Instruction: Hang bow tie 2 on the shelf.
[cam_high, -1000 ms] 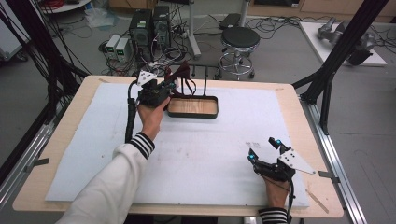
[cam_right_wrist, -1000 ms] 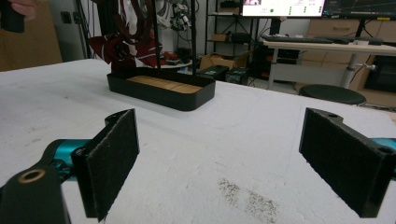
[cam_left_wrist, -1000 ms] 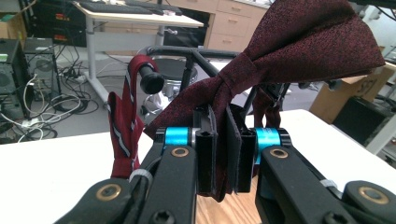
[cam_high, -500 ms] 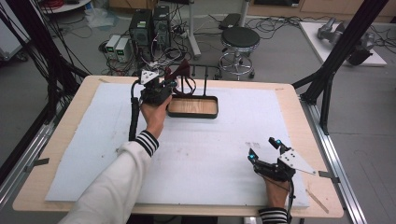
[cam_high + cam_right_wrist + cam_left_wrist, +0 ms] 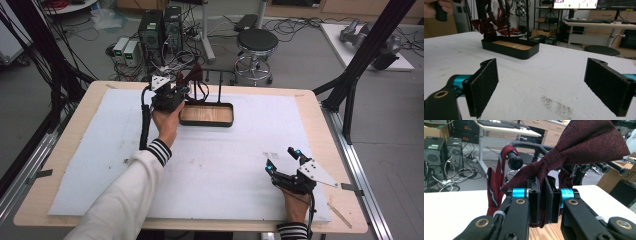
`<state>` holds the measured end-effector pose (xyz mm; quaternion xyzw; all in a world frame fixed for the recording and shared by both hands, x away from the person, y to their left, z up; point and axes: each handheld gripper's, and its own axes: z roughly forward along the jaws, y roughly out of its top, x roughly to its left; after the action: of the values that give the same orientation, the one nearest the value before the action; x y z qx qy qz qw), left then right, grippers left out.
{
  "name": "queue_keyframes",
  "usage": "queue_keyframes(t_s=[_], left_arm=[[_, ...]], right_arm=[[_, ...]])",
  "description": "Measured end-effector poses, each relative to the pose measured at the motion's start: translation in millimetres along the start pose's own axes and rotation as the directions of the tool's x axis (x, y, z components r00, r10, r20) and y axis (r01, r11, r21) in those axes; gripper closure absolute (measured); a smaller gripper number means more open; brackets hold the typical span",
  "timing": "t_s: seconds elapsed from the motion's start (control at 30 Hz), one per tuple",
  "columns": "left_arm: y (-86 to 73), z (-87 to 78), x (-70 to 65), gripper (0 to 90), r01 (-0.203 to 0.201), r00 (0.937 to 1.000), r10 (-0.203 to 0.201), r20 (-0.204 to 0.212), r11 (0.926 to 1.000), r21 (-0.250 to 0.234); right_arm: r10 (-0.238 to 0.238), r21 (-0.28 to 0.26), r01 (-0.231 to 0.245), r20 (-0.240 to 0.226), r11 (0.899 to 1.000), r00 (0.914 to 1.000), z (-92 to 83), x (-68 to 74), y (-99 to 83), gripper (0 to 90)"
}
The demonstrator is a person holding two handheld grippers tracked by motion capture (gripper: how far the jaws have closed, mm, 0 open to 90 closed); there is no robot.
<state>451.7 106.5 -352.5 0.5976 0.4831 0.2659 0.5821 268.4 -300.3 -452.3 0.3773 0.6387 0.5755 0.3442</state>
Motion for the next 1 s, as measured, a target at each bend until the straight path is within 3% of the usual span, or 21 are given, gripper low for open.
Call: queue_keyframes(t_s=[0.3, 0.53, 1.0], left_arm=[[-3.6, 6.0, 1.6, 83.2, 0.025, 0.9996, -0.025, -0.011, 0.9992, -0.031], [-7.2, 10.4, 5.2, 83.1, 0.011, 0.9996, -0.011, -0.028, 0.9996, -0.028], [-12.1, 14.0, 3.8, 83.1, -0.072, 0.9954, 0.073, -0.063, 0.9971, 0.027]], right_arm=[[-0.002, -0.001, 0.002, 0.000, 1.000, 1.0000, 0.1, -0.1, 0.0, 11.3], [-0.001, -0.002, 0.001, 0.001, 1.000, 1.0000, 0.2, -0.4, 0.0, 11.3], [-0.002, -0.001, 0.002, 0.002, 1.000, 1.0000, 0.2, -0.3, 0.1, 11.4]])
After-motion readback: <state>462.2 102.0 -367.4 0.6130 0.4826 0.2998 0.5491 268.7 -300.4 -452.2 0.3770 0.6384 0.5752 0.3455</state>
